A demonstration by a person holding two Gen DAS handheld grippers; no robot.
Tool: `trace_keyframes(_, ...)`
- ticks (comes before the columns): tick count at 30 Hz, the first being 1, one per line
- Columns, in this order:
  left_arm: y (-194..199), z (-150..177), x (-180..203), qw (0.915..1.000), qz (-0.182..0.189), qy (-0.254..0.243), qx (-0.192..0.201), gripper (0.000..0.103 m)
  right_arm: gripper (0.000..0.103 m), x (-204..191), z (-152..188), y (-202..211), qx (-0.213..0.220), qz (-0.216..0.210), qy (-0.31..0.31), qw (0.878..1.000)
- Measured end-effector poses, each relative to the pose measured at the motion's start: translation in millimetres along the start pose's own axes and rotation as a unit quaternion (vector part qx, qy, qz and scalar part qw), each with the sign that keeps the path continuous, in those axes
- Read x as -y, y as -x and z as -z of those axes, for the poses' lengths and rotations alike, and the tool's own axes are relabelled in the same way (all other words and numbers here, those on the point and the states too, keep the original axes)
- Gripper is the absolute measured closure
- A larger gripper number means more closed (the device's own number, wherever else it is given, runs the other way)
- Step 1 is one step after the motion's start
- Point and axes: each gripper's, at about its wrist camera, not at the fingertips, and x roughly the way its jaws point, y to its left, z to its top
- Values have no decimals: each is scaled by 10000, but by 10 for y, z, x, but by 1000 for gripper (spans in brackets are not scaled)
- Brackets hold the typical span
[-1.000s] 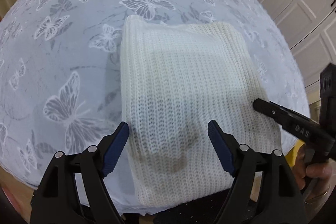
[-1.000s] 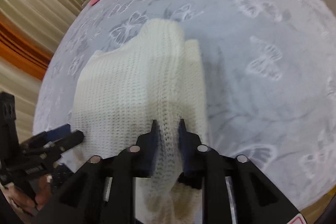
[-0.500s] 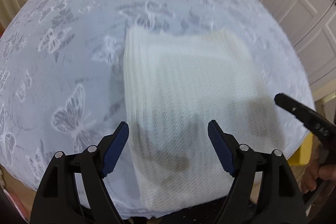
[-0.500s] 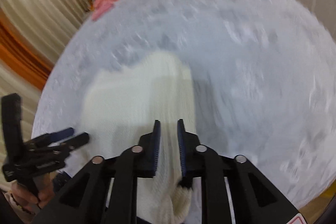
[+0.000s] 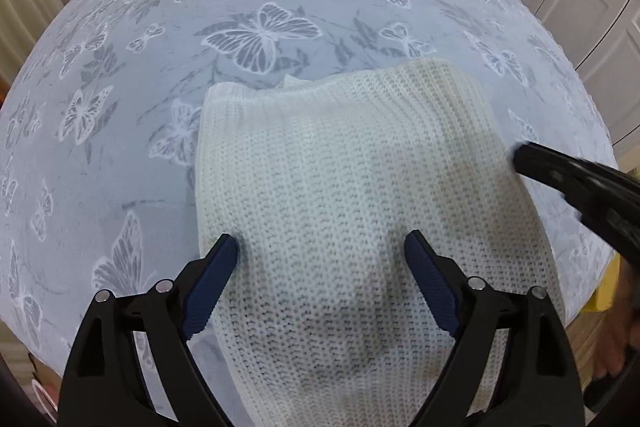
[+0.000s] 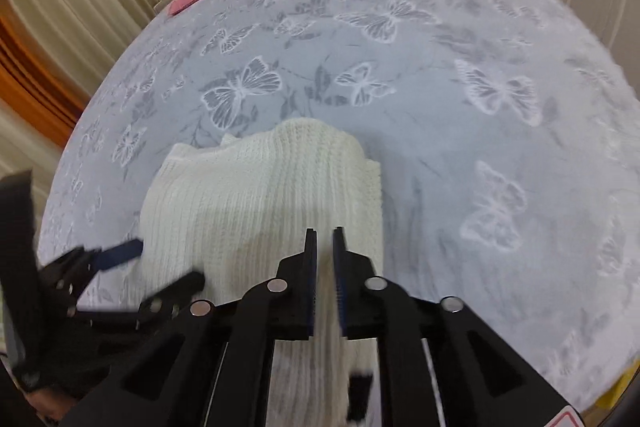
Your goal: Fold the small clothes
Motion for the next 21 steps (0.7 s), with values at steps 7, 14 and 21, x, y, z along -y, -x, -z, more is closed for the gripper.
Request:
trace_keyframes(7, 52, 52, 16, 10000, -20, 35, -1, 18, 65, 29, 409, -50, -248, -28, -209, 9995)
trace_keyframes(14, 131, 145, 2, 10000, -44, 8, -26, 18, 86, 251, 504, -31, -74, -347, -846, 9958)
trace_keyframes(21, 74, 265, -445, 9935, 630, 943, -82, 15, 43, 239, 559, -86, -112, 22, -529, 9985)
